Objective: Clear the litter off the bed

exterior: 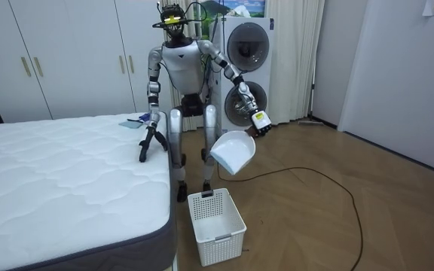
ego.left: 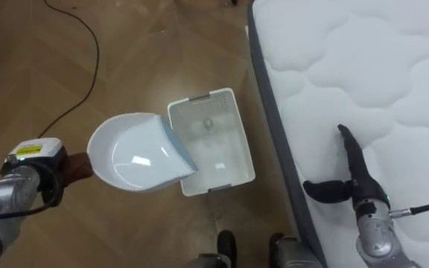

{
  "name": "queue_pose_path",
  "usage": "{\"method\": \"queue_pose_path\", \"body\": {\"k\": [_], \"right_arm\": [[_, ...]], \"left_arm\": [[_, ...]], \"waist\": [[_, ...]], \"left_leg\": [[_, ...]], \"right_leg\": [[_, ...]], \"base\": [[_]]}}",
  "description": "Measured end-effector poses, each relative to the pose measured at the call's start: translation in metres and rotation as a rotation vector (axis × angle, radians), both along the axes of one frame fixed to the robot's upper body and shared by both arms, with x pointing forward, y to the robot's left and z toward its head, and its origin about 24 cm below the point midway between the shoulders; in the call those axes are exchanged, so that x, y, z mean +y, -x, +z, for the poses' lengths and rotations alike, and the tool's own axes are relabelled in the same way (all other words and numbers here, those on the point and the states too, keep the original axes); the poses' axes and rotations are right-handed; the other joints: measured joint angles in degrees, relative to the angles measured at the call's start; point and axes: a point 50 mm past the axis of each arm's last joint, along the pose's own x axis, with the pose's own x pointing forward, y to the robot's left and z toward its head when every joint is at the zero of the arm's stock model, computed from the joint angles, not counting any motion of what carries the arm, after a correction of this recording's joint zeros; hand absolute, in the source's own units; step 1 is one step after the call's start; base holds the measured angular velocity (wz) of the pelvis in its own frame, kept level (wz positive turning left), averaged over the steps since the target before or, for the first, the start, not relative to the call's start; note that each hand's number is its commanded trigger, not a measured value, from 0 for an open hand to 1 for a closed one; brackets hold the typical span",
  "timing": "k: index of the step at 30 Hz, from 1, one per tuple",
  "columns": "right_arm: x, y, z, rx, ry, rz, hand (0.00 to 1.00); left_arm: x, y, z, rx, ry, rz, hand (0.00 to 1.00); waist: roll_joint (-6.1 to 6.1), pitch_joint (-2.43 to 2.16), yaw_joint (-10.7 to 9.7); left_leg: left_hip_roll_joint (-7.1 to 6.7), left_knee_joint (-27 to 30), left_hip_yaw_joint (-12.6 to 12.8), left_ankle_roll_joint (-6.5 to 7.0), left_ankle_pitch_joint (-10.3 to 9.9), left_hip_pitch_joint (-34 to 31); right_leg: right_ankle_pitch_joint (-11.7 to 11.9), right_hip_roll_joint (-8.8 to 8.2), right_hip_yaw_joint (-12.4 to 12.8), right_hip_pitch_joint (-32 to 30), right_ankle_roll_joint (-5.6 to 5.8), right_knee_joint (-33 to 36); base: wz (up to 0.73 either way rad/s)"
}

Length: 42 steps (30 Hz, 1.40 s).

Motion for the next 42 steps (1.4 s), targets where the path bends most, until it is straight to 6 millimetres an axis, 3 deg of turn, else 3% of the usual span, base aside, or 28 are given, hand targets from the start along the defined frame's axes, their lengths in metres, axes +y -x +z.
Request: {"method": "queue_pose_path", "body": {"k": [11, 18, 26, 29, 34, 37, 39, 42], "right_arm": [[-0.001, 0.003, -0.004, 0.011, 0.015, -0.014, 0.0], [0.0, 0.006, -0.007, 0.013, 0.029, -0.021, 0.0], [-0.003, 0.013, -0.012, 0.019, 0.008, -0.09, 0.0], [-0.006, 0.017, -0.014, 0.034, 0.004, -0.11, 0.0], [-0.009, 0.02, -0.016, 0.052, -0.029, -0.129, 0.0], [-0.014, 0.028, -0.022, 0.096, -0.05, -0.142, 0.0], [-0.018, 0.036, -0.026, 0.119, -0.068, -0.182, 0.0], [-0.026, 0.048, -0.028, 0.135, -0.089, -0.236, 0.0]], "left_arm": [[-0.014, -0.011, 0.01, 0.0, -0.104, -0.149, 1.0], [-0.021, -0.015, 0.017, -0.013, -0.142, -0.225, 1.0], [-0.023, -0.016, 0.022, -0.092, -0.121, -0.261, 1.0], [-0.022, -0.017, 0.025, -0.147, -0.049, -0.236, 1.0], [-0.012, -0.001, 0.026, -0.299, 0.133, -0.108, 1.0], [-0.019, 0.009, 0.023, -0.412, 0.224, -0.067, 1.0], [-0.027, 0.018, 0.025, -0.486, 0.285, -0.072, 1.0], [-0.039, 0.03, 0.02, -0.533, 0.372, -0.059, 1.0]], "waist": [[-0.17, 0.25, -0.62], [-0.24, 0.44, -0.82], [0.03, 0.6, 1.53], [-0.02, 0.53, 3.14], [-0.76, 0.17, 6.62], [-2.15, -0.69, 8.28], [-3.5, -1.7, 8.55], [-4.34, -2.19, 8.56]], "left_leg": [[0.36, 0.27, -0.1, 0.01, 0.01, -0.82], [0.34, -0.49, -0.33, 0.07, 0.03, -0.17], [0.65, -1.25, 0.27, 0.6, -0.33, 2.45], [1.3, -1.36, 0.65, 0.77, -0.52, 4.02], [2.66, -3.87, 4.22, 0.83, -0.55, 8.39], [3.17, -6.24, 5.83, 0.88, -0.59, 12.85], [3.63, -7.73, 6.37, 0.88, -0.61, 15.47], [4.69, -8.33, 8.13, 1.17, -1.65, 18.98]], "right_leg": [[-0.16, -0.23, -2.38, 0.77, -0.05, -1.24], [-0.16, -0.11, -2.51, 1.62, 0.12, -2.09], [-0.1, 0.04, -2.29, 3.9, 0.13, -2.85], [0.45, 0.93, -1.6, 5.48, 0.17, -4.48], [1.88, 2.55, 2.67, 7.92, 0.31, -6.84], [2.44, 3.51, 4.95, 11.4, 0.56, -9.07], [3.12, 4.22, 5.8, 13.88, 0.77, -11.4], [4.11, 5.13, 7.17, 17.26, 0.88, -13.72]], "base": [[0.09], [0.02], [-0.03], [-0.15], [-0.47], [-0.37], [-0.2], [-0.34]]}}
